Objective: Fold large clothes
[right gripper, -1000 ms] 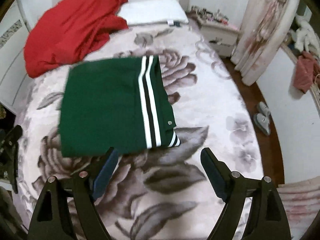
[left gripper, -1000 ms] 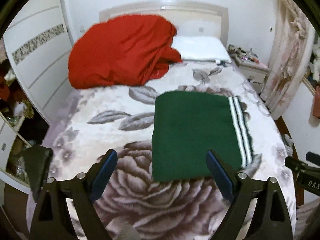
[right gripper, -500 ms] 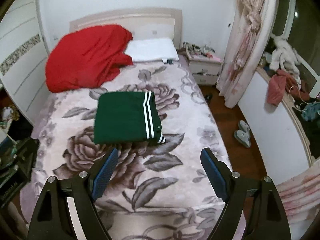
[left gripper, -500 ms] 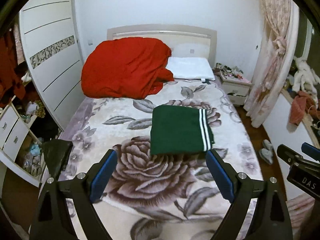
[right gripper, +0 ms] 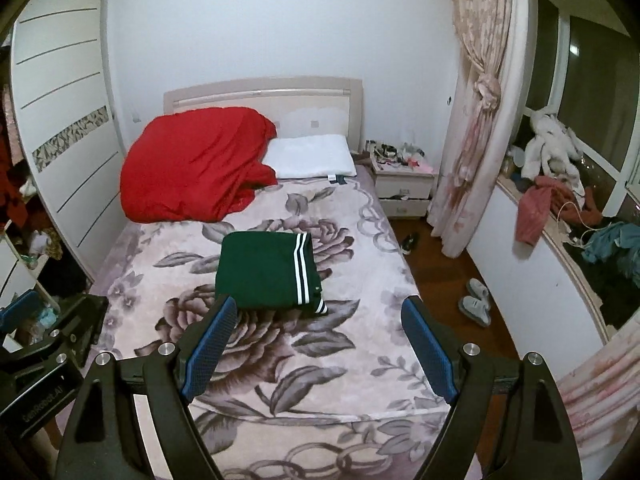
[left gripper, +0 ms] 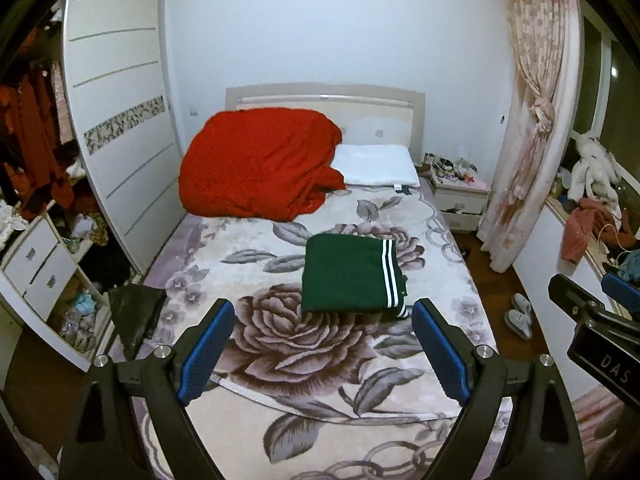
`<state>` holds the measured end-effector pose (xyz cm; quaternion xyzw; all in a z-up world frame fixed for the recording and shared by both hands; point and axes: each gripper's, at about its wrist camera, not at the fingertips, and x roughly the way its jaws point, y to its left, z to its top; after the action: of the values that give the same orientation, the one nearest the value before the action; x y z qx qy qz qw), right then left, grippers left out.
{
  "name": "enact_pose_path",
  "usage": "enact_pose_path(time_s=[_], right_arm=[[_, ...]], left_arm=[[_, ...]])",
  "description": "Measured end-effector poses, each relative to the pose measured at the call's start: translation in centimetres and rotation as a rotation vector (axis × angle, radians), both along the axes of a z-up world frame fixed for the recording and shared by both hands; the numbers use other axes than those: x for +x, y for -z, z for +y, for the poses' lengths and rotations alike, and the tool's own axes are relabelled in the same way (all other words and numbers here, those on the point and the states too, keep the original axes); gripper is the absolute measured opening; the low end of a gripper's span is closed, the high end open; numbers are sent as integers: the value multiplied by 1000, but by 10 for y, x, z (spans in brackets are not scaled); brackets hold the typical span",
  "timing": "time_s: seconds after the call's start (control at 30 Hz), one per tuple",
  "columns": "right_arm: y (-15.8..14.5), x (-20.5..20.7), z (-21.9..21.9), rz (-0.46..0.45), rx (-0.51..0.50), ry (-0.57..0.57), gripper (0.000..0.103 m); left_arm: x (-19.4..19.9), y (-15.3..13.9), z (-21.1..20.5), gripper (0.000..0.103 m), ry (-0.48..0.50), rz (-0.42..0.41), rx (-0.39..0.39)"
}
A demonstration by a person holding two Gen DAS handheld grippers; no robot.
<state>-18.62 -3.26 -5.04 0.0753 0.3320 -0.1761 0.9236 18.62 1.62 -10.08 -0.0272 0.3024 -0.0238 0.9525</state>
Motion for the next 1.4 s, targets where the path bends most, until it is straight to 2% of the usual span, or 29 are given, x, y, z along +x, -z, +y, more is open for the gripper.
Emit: enact_pose_path(time_s=[0.33, 0.53, 0.6, 0.83, 1.4], right_arm=[[-37, -39, 7, -70, -26, -30, 89], [-44, -49, 6, -85, -28, -41, 89], [-44, -47, 4, -87, -22, -48, 90], [-43, -38, -3, -90, 5, -73, 92], [-40, -34, -2, -86, 11, -88, 93]], left_arm=[[-28, -11, -1, 90, -31, -34, -8], [-36, -15, -4, 92, -47, -57, 18], [-39, -18, -5, 97, -49, -69, 18], [-45, -20, -7, 97, -67, -92, 42], [-44, -24, -7, 97, -64, -95, 36]])
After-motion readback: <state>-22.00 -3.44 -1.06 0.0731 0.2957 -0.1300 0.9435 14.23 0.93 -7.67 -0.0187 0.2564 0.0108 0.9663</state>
